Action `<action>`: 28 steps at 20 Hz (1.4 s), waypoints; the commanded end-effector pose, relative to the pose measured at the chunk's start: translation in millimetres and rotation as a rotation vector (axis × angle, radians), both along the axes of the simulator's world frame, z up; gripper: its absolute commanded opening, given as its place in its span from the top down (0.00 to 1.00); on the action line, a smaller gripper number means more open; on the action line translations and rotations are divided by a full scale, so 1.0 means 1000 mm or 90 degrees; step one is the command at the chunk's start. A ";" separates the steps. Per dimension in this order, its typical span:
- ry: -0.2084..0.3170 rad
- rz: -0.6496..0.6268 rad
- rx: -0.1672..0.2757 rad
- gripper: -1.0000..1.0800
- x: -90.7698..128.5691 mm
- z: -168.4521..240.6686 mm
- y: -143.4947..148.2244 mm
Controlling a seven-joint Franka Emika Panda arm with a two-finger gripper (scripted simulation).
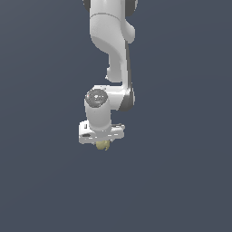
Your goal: Pick up the object and move it to a goal position.
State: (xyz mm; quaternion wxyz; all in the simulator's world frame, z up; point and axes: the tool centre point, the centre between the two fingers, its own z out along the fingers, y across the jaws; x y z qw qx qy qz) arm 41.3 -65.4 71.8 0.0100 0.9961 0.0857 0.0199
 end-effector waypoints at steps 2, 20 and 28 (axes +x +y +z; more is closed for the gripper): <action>-0.017 -0.022 -0.005 1.00 0.002 0.019 0.014; -0.115 -0.163 -0.042 1.00 0.018 0.134 0.101; -0.157 -0.222 -0.059 1.00 0.025 0.182 0.137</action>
